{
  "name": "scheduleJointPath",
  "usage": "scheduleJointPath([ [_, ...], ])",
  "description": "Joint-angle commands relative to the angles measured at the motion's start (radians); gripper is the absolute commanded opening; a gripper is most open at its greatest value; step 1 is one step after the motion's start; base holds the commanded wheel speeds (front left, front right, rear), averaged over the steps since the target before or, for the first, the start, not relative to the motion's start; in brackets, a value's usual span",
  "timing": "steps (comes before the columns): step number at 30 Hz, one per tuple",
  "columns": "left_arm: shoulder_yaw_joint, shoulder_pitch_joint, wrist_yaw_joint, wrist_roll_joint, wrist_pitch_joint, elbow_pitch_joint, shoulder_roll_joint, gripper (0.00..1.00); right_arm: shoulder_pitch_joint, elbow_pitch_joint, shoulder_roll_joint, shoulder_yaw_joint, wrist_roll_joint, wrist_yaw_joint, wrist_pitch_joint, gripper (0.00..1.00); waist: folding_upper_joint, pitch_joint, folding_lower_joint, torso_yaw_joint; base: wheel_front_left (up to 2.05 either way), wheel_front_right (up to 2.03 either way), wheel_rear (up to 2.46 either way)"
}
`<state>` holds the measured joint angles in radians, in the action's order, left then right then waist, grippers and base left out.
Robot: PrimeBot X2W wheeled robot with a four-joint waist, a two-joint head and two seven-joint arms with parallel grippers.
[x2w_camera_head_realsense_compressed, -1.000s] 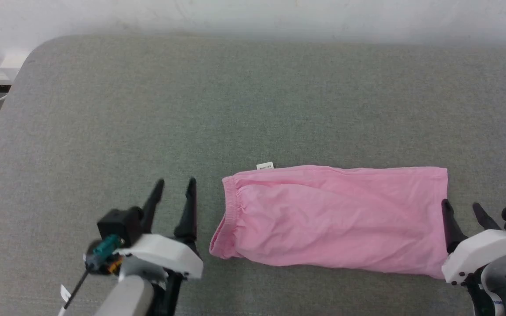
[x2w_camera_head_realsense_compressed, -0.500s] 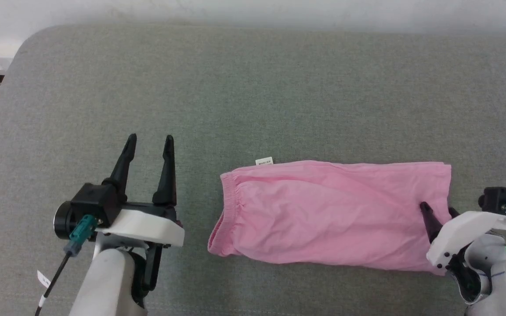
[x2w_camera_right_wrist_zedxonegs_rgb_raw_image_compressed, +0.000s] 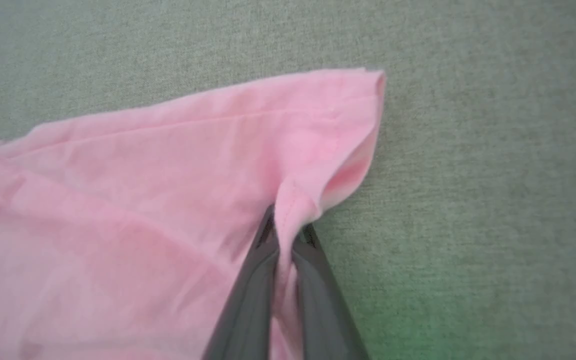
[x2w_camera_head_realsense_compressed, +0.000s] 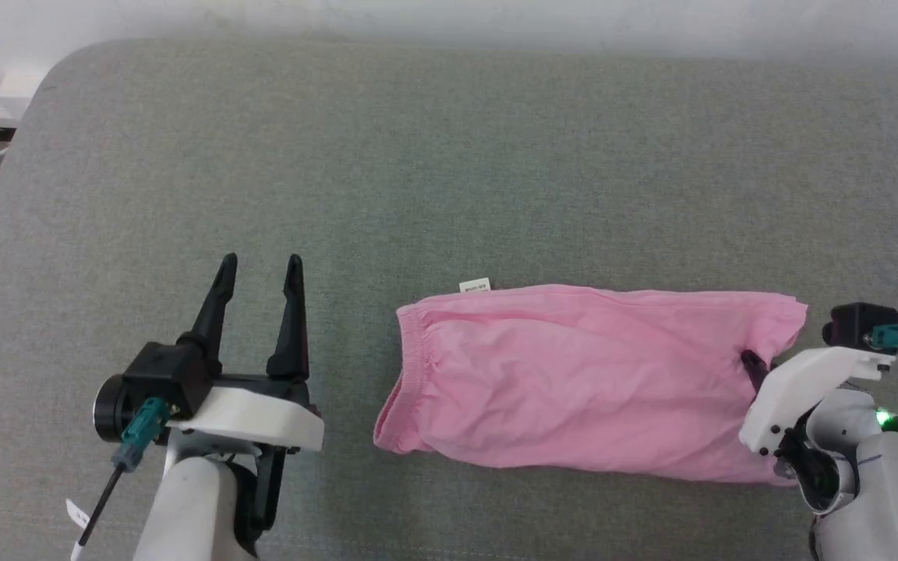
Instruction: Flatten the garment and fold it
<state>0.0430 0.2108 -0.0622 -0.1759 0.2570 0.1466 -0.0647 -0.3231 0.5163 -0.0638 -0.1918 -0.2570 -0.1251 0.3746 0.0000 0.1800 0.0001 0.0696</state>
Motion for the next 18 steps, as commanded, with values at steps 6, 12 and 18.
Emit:
scheduleJointPath([
  [6, -0.016, -0.017, -0.018, 0.013, 0.005, 0.008, 0.011, 1.00, 0.045, -0.068, 0.014, -0.110, 0.098, -0.006, -0.013, 0.00, 0.0000, -0.012, -0.0001, -0.006, 0.00, 0.00, 0.00],
  [12, -0.017, -0.025, -0.024, 0.015, 0.005, 0.014, 0.013, 1.00, 0.076, -0.166, 0.013, -0.269, 0.266, -0.006, 0.005, 0.00, 0.0000, -0.019, -0.0001, -0.005, 0.00, 0.00, 0.00],
  [18, -0.008, -0.036, -0.025, 0.004, 0.005, 0.025, 0.014, 1.00, 0.119, -0.286, 0.013, -0.232, 0.281, -0.006, 0.075, 0.00, 0.0000, -0.033, -0.0001, 0.002, 0.00, 0.00, 0.00],
])
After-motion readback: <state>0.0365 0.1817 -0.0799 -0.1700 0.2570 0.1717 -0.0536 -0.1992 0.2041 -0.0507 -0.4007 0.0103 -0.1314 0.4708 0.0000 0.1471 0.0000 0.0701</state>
